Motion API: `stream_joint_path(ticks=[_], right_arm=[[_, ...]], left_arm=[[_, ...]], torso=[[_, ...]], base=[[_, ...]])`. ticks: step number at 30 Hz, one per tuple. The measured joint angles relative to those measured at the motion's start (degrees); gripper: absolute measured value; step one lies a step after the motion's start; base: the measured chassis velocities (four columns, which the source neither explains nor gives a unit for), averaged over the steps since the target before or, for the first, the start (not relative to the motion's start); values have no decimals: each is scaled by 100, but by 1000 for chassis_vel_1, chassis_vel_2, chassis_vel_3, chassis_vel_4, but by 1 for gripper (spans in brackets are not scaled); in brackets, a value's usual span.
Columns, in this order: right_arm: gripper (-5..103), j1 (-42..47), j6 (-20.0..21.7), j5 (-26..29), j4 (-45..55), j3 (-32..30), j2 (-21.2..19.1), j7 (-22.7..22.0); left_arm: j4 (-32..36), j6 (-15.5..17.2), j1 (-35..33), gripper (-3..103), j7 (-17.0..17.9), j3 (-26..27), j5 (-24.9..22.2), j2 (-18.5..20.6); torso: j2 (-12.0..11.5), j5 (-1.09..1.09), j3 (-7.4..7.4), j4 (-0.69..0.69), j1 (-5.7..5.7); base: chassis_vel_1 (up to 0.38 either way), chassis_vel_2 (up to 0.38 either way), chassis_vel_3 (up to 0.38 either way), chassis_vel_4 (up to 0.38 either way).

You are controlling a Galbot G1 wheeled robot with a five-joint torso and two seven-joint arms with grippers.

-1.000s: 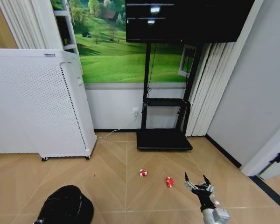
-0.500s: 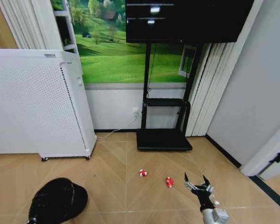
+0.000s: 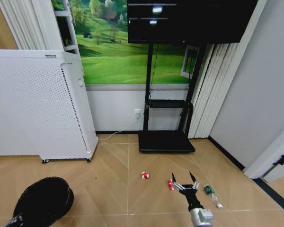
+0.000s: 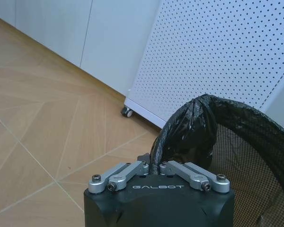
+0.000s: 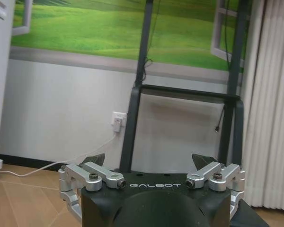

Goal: Pick up the trash bin and place the garbage on the floor into it.

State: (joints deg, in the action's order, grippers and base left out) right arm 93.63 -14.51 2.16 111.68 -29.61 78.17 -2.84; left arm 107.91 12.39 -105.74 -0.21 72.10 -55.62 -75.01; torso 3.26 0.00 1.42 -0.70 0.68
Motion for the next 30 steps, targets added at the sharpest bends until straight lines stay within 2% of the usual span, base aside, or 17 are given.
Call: stream_joint_path(ticks=[7,10,14,20,30], right_arm=[[100,-47,-23,-139,-48,24,-10,-30],[100,-4,60,-286,-46,-24,-21,43],[100,-23,191,-374,-31,2,-21,42],[100,-2,211,-353,-29,9,-10,2],[100,40,119,-348,-149,-11,14,-49]], left_arm=[[-12,-48,-53,4,-46,129,17,23],[23,-67,-79,4,-112,133,141,-3],[99,-167,-68,4,-271,50,580,-113],[112,-188,-54,4,-329,33,631,-72],[99,-202,-59,4,-373,-2,740,-86]], torso=[[2,0,1,-1,0],[2,1,2,-2,1],[3,0,2,0,0],[4,-1,2,-2,0],[4,0,3,-2,1]], base=[[0,0,0,0],[0,0,0,0],[0,0,0,0],[0,27,-4,-31],[-40,247,37,-266]])
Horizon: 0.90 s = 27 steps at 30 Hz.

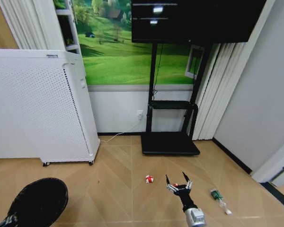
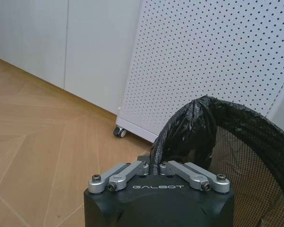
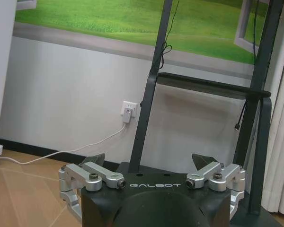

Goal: Pick up the trash bin and place the garbage on the floor into it.

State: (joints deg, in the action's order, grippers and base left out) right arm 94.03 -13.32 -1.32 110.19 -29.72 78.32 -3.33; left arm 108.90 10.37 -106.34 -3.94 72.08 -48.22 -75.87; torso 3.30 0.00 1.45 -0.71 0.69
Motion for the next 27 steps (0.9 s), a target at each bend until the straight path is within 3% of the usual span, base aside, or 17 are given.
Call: stream_joint_path(ticks=[12,17,23,27], right_arm=[[100,-40,-43,37,-81,-67,-38,32],[100,-37,-317,-39,-153,-67,-36,38],[100,429,-260,-125,93,-486,-132,382],[100,748,-247,-107,162,-699,-181,476]], left_arm=[[28,-13,-27,4,-109,-65,129,-76],[29,-25,-40,4,-149,-100,183,-125],[77,-12,-121,4,-263,-222,355,-220],[65,-3,-139,4,-333,-303,461,-283]], torso=[[1,-1,0,1,0],[1,-2,1,1,1],[0,1,4,5,5],[0,1,1,1,2]], base=[[-262,272,276,-283],[-361,333,375,-340],[-280,272,248,-237],[-9,54,8,-32]])
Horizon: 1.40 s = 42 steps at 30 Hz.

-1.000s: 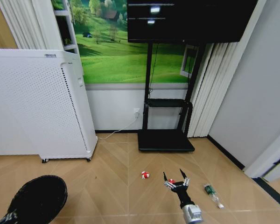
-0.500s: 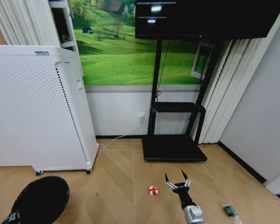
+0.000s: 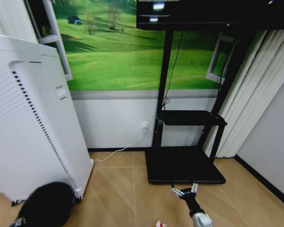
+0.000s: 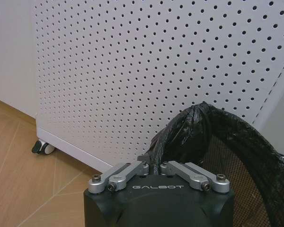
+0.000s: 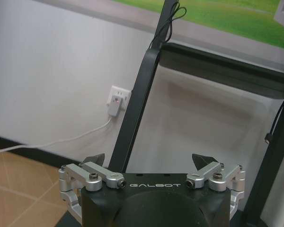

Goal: Pick up the trash bin and place the garbage on the floor into it.

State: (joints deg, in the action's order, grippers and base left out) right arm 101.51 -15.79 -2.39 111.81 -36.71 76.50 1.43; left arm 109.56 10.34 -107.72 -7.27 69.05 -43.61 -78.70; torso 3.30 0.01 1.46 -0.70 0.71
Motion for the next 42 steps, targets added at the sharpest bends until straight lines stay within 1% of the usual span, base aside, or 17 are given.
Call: stream_joint_path(ticks=[3,7,8,9,10,11,13,14,15,19,27,38,42], right_arm=[[100,179,-37,2,27,-39,-26,36],[100,240,-149,60,45,-59,-32,44],[100,242,-198,85,44,-72,-32,44],[100,224,-268,116,29,-94,-33,44],[100,224,-268,116,29,-94,-33,44],[100,183,-317,146,13,-96,-33,42],[100,143,-337,162,5,-91,-29,20],[100,143,-337,162,5,-91,-29,20],[100,129,-338,159,5,-86,-28,19],[100,129,-355,129,7,-71,-29,18],[100,135,-548,130,-41,-92,-40,-7],[100,99,-649,128,-85,-89,-33,-24],[100,53,-700,40,-144,-26,-2,-24]], left_arm=[[20,3,-1,4,-64,-31,18,-6],[76,37,-41,4,-185,-35,20,-18],[97,61,-81,4,-318,-39,23,-26],[123,112,-143,4,-554,-45,42,-35],[123,112,-143,4,-554,-45,42,-35],[155,189,-208,4,-916,-50,111,-44],[220,331,-282,4,-1262,-74,185,-47],[220,331,-282,4,-1262,-74,185,-47],[267,413,-307,4,-1357,-109,198,-53],[332,508,-294,4,-1395,-172,225,-66],[332,516,-258,4,-1347,-179,208,-51],[331,515,-232,4,-1330,-202,203,-51],[328,507,-194,4,-1277,-204,166,-49]], torso=[[1,-2,-3,-4,-4],[2,-3,-4,-4,-5],[2,-3,-3,-3,-4],[2,-2,-3,-2,-4],[2,-2,-3,-2,-4],[2,-2,-1,-1,-3],[2,-2,-1,-1,-3],[2,-2,-1,-1,-3],[2,-2,-1,0,-3],[2,-2,-1,-1,-2],[2,-1,0,-1,-1],[1,-1,0,-1,-1],[1,-1,-1,-1,-2]], base=[[83,-55,-91,46],[52,-72,-77,41],[0,0,0,0],[0,0,0,0],[0,0,0,0],[0,0,0,0],[0,0,0,0],[0,0,0,0],[0,0,0,0],[0,0,0,0],[21,-22,-31,19],[153,-145,-127,136],[108,-108,-103,121]])
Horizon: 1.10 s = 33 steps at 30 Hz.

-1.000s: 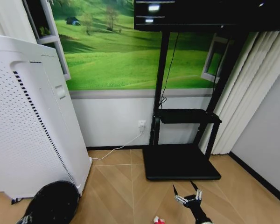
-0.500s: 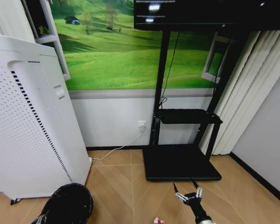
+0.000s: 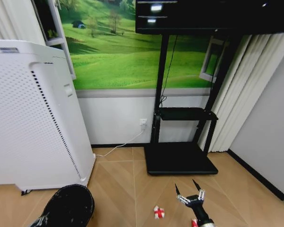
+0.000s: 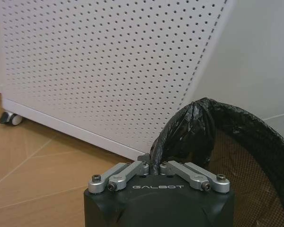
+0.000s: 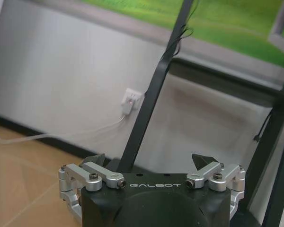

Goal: Pick up the trash bin and place the garbage on the floor into it.

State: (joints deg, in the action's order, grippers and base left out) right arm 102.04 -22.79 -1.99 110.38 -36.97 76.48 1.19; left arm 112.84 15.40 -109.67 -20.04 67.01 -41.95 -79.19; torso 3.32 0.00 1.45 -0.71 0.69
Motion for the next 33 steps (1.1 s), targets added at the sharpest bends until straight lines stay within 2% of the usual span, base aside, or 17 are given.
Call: stream_joint_path(ticks=[1,2,5,6,9,12,14,20,29,33], right_arm=[[100,-47,50,-155,-63,57,15,-8],[100,-137,267,-470,-186,152,19,-11],[100,-246,465,-684,-293,283,11,-9],[100,-419,737,-751,-432,474,-19,-9],[100,-934,1143,-990,-1038,863,-158,80],[100,-973,1188,-1042,-1172,902,-202,140],[100,-930,1313,-1080,-1462,1007,-352,358],[100,-1069,1321,-1241,-2031,1290,-474,595],[100,-1686,1405,-1397,-2757,1853,-508,707],[100,-1865,1422,-1406,-3001,2014,-676,759]], left_arm=[[-26,-23,34,4,115,2,-30,8],[-61,-57,81,4,303,6,-73,16],[-68,-78,113,4,421,15,-125,22],[-78,-105,136,4,532,30,-187,27],[-125,-142,166,4,655,70,-265,80],[-134,-142,175,4,665,78,-277,96],[-172,-143,204,4,671,85,-289,112],[-204,-142,241,4,662,35,-279,88],[-87,-128,201,4,651,5,-237,38],[-67,-123,203,4,648,21,-228,41]], torso=[[0,0,-1,1,-1],[0,1,-1,2,-1],[0,-1,-1,1,-1],[0,0,1,0,0],[-1,0,2,2,2],[-1,-1,2,2,2],[-1,0,1,1,1],[-1,0,1,-1,1],[-1,-1,1,2,1],[-1,0,1,1,1]], base=[[0,0,0,0],[0,0,0,0],[-28,36,33,-28],[-72,53,78,-38],[-15,6,26,-10],[0,0,0,0],[0,0,0,0],[0,0,0,0],[0,0,0,0],[0,0,0,0]])
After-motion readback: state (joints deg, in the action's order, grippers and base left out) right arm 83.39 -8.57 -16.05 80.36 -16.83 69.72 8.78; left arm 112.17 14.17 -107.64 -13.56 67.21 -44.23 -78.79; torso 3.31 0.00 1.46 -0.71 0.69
